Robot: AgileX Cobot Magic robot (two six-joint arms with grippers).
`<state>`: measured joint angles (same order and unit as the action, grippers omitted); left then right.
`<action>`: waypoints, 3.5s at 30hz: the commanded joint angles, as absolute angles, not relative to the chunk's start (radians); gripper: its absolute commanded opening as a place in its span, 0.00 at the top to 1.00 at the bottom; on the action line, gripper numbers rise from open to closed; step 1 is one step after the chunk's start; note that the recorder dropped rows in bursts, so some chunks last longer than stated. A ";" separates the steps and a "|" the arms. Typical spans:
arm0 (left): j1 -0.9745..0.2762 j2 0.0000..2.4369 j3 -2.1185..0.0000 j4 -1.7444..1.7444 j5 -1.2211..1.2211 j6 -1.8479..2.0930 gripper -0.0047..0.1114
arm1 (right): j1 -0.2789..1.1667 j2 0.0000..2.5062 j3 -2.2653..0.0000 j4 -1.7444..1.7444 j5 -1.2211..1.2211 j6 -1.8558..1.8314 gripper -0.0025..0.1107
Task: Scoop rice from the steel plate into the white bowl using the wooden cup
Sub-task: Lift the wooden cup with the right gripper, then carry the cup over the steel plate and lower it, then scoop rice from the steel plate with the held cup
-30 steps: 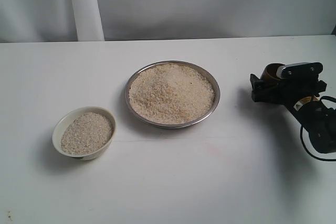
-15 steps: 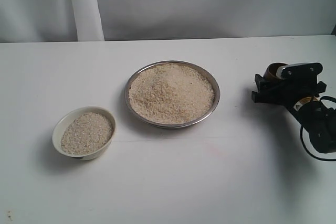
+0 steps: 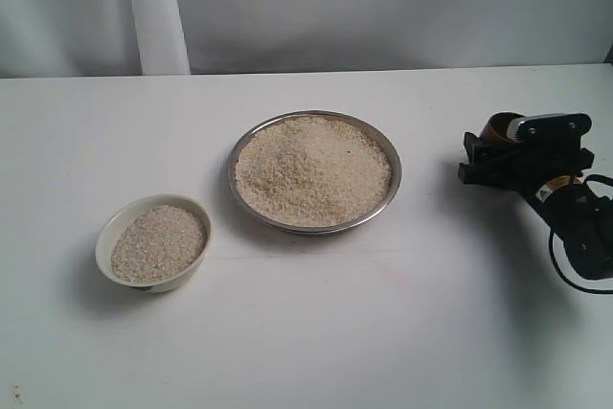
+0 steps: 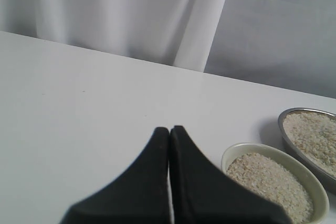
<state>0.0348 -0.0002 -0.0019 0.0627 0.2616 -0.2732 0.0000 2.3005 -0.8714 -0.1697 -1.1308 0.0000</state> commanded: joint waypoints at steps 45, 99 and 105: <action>0.030 0.000 0.000 0.061 0.258 -0.276 0.96 | 0.687 2.215 -1.667 -1.216 0.923 -0.401 0.98; 0.030 0.000 0.000 0.061 0.258 -0.276 0.96 | 0.687 2.381 -1.667 -0.835 0.596 -0.409 0.98; 0.030 0.000 0.000 0.061 0.258 -0.276 0.96 | 0.678 2.381 -1.667 -0.774 0.571 -0.409 0.98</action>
<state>0.0348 -0.0002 -0.0019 0.0627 0.2616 -0.2732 0.6794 2.3544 -1.6787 -0.8852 0.6322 -0.4203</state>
